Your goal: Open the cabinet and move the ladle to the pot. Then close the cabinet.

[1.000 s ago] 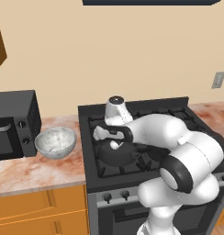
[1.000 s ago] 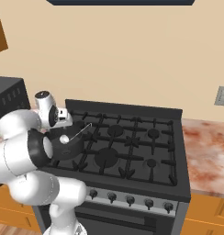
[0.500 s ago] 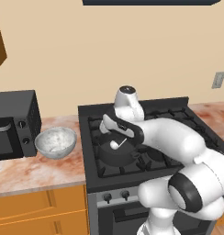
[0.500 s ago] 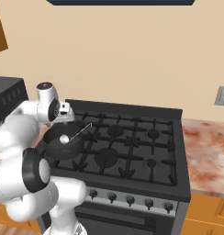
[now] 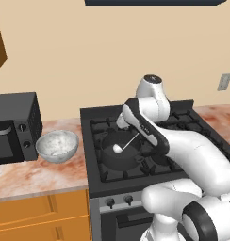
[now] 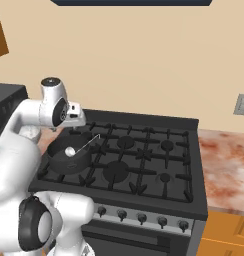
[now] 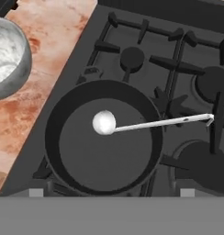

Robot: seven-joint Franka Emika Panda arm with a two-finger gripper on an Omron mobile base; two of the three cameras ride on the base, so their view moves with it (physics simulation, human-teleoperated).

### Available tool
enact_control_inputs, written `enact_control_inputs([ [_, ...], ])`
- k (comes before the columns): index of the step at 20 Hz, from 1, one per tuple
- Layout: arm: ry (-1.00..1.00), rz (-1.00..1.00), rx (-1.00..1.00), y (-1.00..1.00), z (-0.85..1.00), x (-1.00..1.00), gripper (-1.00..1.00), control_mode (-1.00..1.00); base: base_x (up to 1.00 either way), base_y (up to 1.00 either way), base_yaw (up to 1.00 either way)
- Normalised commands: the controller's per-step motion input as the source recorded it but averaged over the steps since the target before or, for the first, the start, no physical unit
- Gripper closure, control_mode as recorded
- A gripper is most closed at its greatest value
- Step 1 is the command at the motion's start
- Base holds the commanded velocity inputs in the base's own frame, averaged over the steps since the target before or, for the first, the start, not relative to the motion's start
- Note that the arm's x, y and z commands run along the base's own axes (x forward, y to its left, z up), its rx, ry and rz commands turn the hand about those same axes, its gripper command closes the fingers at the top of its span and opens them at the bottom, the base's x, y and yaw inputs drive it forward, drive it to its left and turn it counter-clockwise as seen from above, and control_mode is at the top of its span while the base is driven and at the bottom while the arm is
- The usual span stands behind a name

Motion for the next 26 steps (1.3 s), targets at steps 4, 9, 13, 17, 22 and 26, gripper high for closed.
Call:
enact_control_inputs([
  [4,0.00,0.00,0.00,-0.36,0.62,-0.54,-1.00,-1.00,0.00,0.00,0.00],
  [9,-0.01,-0.02,0.00,-0.38,0.51,-0.68,-1.00,-1.00,0.00,0.00,0.00],
  [13,-0.01,-0.02,0.00,-0.31,0.38,-0.61,-1.00,-1.00,0.00,0.00,0.00],
  [17,-0.03,-0.03,0.00,-0.22,0.30,-0.57,-1.00,-1.00,0.00,0.00,0.00],
  [22,-0.08,-0.04,0.00,-0.15,0.32,-0.52,-1.00,-1.00,0.00,0.00,0.00],
  [26,-0.08,-0.05,0.02,-0.13,0.31,-0.36,-1.00,-1.00,0.00,0.00,0.00],
])
